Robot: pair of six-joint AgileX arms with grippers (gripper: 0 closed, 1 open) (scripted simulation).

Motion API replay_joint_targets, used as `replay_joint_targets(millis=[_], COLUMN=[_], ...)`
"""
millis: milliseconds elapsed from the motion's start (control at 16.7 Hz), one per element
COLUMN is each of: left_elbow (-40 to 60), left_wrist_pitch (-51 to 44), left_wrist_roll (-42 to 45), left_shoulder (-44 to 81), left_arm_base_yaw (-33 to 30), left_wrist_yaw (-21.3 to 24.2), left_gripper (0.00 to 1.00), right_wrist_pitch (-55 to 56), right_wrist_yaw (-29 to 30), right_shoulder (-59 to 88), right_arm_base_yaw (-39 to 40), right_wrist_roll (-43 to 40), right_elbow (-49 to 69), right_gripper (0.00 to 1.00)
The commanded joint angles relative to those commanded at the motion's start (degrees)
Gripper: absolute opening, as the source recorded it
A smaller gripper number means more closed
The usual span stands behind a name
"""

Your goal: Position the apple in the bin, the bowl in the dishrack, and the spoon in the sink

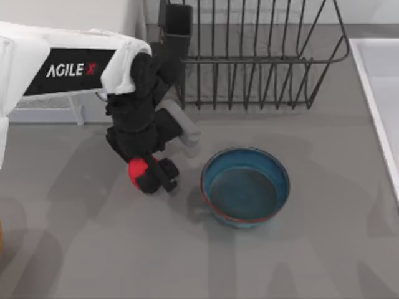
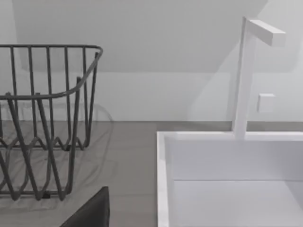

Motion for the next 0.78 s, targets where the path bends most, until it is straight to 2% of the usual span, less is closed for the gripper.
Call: replay_joint_targets(millis=[120, 180, 780], left_elbow=[0.0, 0.0, 1.1], left_wrist_pitch=[0.0, 0.0, -1.5], left_wrist_roll=[0.0, 0.0, -0.2], left_shoulder=[0.0, 0.0, -1.2], left_arm_base_yaw=[0.0, 0.0, -0.2], left_wrist_yaw=[0.0, 0.0, 0.5], left_gripper=[0.02, 0.0, 0.0], right_wrist_pitch=[0.0, 0.0, 0.0], right_wrist_yaw=[0.0, 0.0, 0.0], right_shoulder=[0.0, 0.0, 0.0], right_arm_base_yaw=[0.0, 0.0, 0.0], right_wrist_roll=[0.0, 0.0, 0.0], right_elbow=[0.0, 0.0, 0.0], right_gripper=[1.0, 1.0, 1.0])
